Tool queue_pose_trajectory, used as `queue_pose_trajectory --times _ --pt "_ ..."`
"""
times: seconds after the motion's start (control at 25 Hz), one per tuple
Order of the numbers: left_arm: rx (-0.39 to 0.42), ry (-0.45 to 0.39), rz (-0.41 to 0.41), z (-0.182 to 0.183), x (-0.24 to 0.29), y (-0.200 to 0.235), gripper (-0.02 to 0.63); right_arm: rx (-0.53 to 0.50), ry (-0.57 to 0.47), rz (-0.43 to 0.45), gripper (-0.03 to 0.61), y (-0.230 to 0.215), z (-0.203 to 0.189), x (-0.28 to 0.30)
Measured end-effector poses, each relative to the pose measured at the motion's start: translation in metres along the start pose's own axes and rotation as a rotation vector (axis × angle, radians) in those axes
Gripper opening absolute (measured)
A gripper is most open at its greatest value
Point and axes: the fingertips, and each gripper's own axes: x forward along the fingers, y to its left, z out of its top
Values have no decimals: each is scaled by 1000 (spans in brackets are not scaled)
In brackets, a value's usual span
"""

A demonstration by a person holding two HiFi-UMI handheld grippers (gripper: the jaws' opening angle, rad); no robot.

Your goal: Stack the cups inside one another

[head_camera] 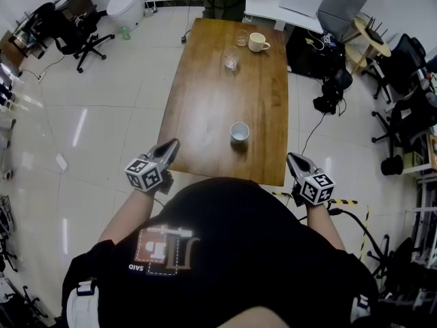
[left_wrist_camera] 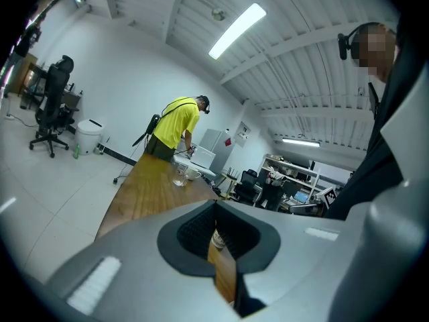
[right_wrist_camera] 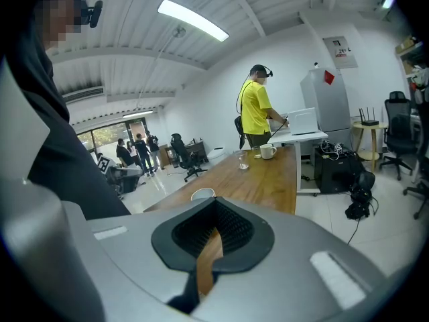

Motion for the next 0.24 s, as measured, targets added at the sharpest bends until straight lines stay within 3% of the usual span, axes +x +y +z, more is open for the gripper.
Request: queue_pose_trajectory --times 0.24 --pt "15 -8 -5 6 2 0 3 -14 -8 7 12 0 6 2"
